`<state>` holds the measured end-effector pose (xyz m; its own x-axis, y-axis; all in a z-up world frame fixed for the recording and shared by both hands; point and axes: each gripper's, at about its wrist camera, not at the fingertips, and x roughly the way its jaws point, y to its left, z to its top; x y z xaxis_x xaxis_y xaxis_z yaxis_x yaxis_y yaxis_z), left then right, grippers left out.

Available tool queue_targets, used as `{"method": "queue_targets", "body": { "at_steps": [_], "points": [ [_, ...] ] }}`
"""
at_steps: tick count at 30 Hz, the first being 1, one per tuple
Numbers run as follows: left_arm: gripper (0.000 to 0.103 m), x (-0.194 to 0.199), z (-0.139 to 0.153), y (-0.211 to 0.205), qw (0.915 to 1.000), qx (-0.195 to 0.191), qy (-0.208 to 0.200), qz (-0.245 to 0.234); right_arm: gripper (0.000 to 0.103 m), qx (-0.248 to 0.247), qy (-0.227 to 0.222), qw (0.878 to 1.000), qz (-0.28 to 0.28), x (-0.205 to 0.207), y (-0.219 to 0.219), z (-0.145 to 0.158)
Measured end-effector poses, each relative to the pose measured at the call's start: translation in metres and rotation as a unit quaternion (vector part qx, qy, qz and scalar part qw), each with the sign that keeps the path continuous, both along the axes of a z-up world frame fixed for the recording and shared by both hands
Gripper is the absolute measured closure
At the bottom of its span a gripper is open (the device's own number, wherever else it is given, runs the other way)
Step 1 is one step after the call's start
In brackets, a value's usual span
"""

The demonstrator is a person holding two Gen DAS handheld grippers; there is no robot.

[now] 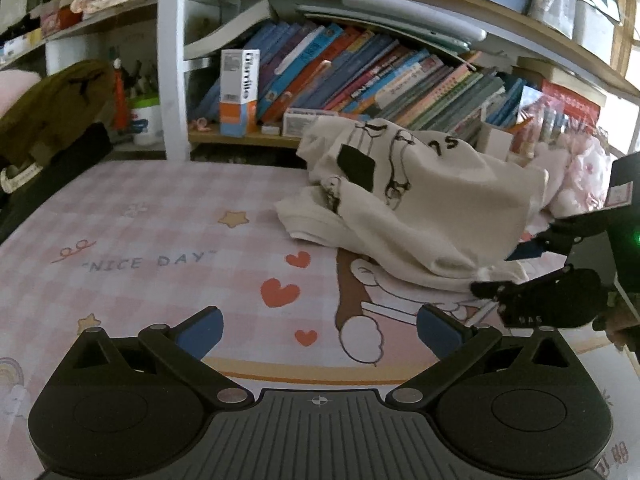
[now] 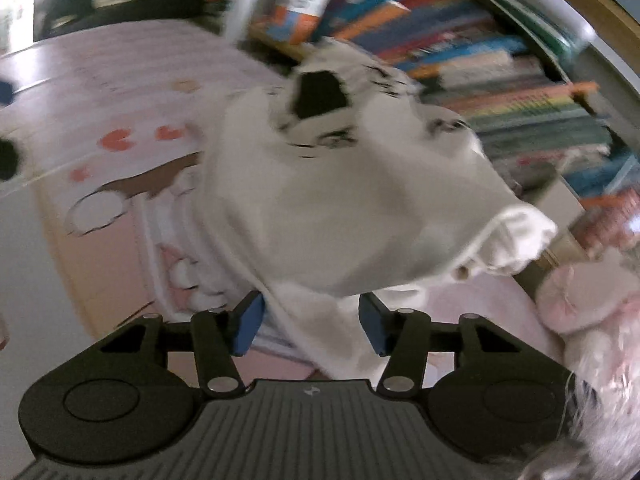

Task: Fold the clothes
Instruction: 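Reach both grippers into the crumpled T-shirt and close on its fabric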

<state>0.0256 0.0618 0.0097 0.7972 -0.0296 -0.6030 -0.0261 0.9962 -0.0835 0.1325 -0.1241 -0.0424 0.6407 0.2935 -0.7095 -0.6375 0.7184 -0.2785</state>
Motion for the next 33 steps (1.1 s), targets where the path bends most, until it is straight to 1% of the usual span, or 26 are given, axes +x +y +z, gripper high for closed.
{"method": "queue_targets", "body": {
  "at_steps": [2,4,6,8,10,13,14,17,19,21,23,26,29,30,31,32,33],
  "points": [
    [0.000,0.002,-0.001,0.005,1.0000,-0.007,0.000,0.004,0.053,0.018,0.013,1.000,-0.019,0.009,-0.001,-0.001],
    [0.000,0.005,-0.001,0.007,1.0000,-0.009,0.001,0.001,0.065,0.030,0.031,0.999,-0.030,0.016,0.001,0.000],
    [0.000,0.007,-0.002,0.008,0.9999,-0.010,0.002,-0.004,0.089,0.035,0.057,0.997,-0.032,0.018,0.005,0.003],
    [0.000,0.009,-0.001,0.008,0.9999,-0.006,0.002,-0.012,0.098,0.018,0.067,0.997,-0.028,0.014,0.011,0.007],
    [0.000,0.008,-0.002,0.006,0.9997,0.002,0.000,-0.023,0.099,0.023,0.054,0.998,-0.015,0.003,0.011,0.021],
    [0.000,0.009,-0.005,0.001,0.9987,0.024,-0.006,-0.045,0.100,0.058,0.016,0.998,0.000,-0.018,0.002,0.062],
    [0.000,0.009,-0.006,-0.002,0.9981,0.032,-0.009,-0.051,0.100,0.070,-0.001,0.998,0.007,-0.027,-0.001,0.079],
    [0.000,0.014,-0.010,-0.009,0.9961,0.050,-0.016,-0.070,0.100,0.086,-0.066,0.994,0.031,-0.058,-0.006,0.132],
    [0.000,0.021,-0.013,-0.015,0.9950,0.056,-0.020,-0.081,0.100,0.092,-0.111,0.988,0.046,-0.078,-0.008,0.167],
    [0.000,0.030,-0.015,-0.023,0.9937,0.063,-0.027,-0.089,0.100,0.091,-0.150,0.983,0.057,-0.092,-0.008,0.196],
    [0.000,0.040,-0.017,-0.035,0.9917,0.079,-0.035,-0.096,0.100,0.088,-0.178,0.978,0.061,-0.103,-0.008,0.215],
    [0.000,0.054,-0.018,-0.047,0.9882,0.100,-0.046,-0.106,0.102,0.080,-0.211,0.972,0.061,-0.115,-0.008,0.236],
    [0.001,0.065,-0.021,-0.057,0.9854,0.112,-0.054,-0.116,0.102,0.067,-0.226,0.971,0.053,-0.121,-0.009,0.244],
    [0.004,0.066,-0.021,-0.059,0.9850,0.111,-0.059,-0.118,0.102,0.060,-0.227,0.971,0.049,-0.123,-0.011,0.243],
    [0.016,0.066,-0.021,-0.061,0.9847,0.108,-0.063,-0.121,0.102,0.053,-0.228,0.971,0.044,-0.125,-0.013,0.241],
    [0.042,0.067,-0.020,-0.061,0.9846,0.106,-0.065,-0.123,0.102,0.045,-0.228,0.972,0.038,-0.127,-0.015,0.239],
    [0.059,0.067,-0.019,-0.061,0.9850,0.100,-0.065,-0.124,0.102,0.037,-0.223,0.974,0.031,-0.127,-0.018,0.234]
  ]
}}
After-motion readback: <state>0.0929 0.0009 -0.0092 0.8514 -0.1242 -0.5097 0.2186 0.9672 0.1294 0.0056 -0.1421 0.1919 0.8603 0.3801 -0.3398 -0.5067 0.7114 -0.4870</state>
